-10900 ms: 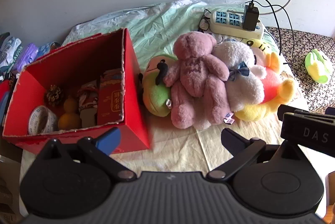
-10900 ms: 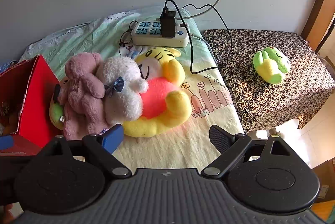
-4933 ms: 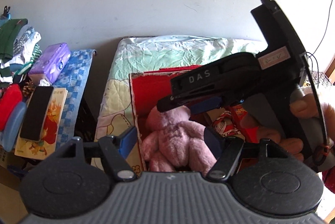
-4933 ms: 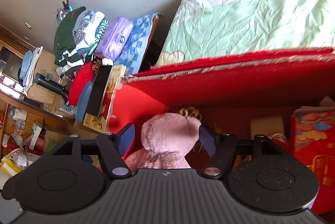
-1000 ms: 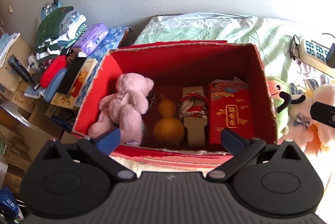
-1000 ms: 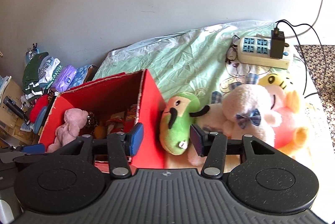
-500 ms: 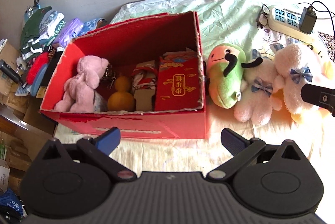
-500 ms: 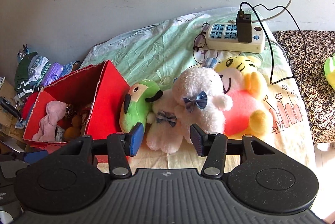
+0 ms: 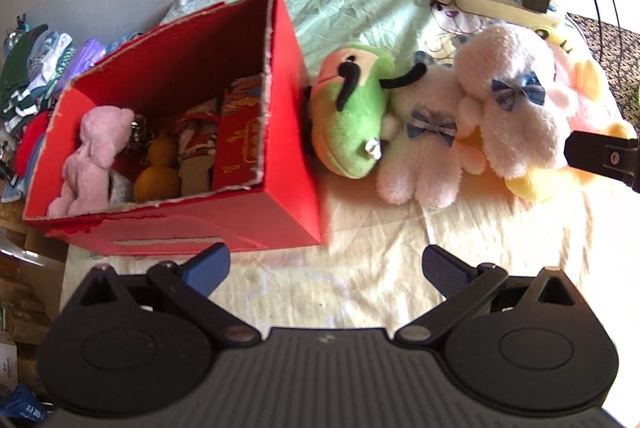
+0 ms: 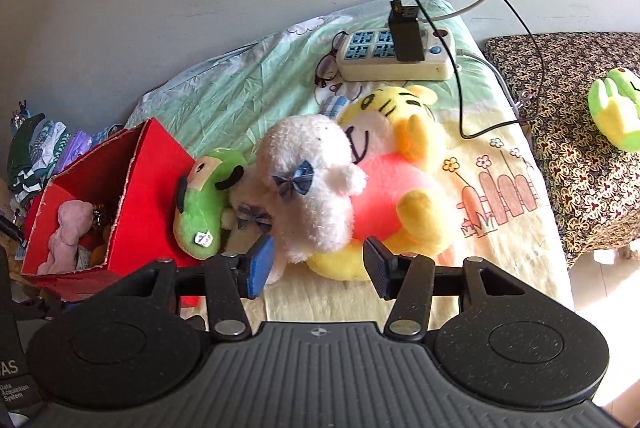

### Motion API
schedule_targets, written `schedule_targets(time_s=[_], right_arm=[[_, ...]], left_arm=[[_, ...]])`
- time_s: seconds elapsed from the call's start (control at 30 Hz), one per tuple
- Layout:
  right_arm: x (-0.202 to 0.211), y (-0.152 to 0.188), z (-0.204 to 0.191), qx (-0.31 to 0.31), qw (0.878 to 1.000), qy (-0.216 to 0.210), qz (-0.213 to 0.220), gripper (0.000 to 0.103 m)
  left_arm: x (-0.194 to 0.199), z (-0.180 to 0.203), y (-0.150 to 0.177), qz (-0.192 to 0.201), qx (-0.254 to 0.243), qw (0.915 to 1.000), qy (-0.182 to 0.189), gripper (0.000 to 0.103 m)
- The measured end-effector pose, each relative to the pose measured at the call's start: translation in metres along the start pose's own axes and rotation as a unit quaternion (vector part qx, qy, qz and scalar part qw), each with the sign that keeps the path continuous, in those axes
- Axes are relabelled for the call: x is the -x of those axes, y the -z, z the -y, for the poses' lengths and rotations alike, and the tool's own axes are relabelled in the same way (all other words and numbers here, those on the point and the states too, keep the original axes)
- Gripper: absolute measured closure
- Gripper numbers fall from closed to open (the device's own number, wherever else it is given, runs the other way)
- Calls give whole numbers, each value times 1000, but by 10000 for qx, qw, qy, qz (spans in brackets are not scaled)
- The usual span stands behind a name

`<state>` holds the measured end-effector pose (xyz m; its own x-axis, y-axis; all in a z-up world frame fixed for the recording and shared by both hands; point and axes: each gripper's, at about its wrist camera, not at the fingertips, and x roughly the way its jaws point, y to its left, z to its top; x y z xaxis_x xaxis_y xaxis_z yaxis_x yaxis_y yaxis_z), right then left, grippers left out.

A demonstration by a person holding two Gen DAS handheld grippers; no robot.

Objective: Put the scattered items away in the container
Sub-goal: 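Move both grippers toward the yellow tiger plush with pink belly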

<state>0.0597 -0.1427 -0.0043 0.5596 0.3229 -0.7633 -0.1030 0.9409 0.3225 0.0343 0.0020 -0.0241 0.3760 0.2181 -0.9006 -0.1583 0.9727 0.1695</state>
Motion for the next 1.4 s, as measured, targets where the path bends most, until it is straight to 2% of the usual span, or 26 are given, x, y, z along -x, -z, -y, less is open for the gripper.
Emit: schedule_targets(time_s=[0.2,0.27,0.37,0.47,0.53,0.6,0.7,1.07,1.13,1.27,1.33,1.4], right_arm=[[1,7,48,-479,9980,417,-29,50],[-2,9,60,-588,9969,511,-59,50],[-5,9,75,-872,9953,404,-84,50],[-3,1,80,-936,9953,260,63,50],[-4,-8,76,-766,9963,365,130,51],[-8,-18,73,-643,9963,544,145,51],[-12,-30,71,-554,9953,777,181,51],[-35,-50,53,-192,9953,947,57,50],[-36,-52,51,-183,9955,927,54,50],[-39,-53,49,-219,9968,771,32,49],[-39,-53,51,-254,9974,669,54,43],[-39,-52,55,-322,9981,521,87,42]], left_arm=[[-19,27,14,-14,-290,9948,981,1],[-23,33,16,33,-304,9924,1194,2],[-23,42,12,207,-406,9886,1432,2],[-19,52,3,529,-547,9869,1423,2],[-17,56,-2,669,-610,9849,1475,2],[-16,58,-8,717,-683,9830,1543,2],[-17,65,-15,777,-801,9832,1443,2],[2,74,-28,1207,-1107,9754,1474,3],[-3,75,-31,1210,-1110,9759,1440,3],[-17,69,-38,1019,-857,9821,1329,10],[-23,61,-42,924,-653,9845,1340,9],[-27,52,-44,850,-493,9863,1322,8]])
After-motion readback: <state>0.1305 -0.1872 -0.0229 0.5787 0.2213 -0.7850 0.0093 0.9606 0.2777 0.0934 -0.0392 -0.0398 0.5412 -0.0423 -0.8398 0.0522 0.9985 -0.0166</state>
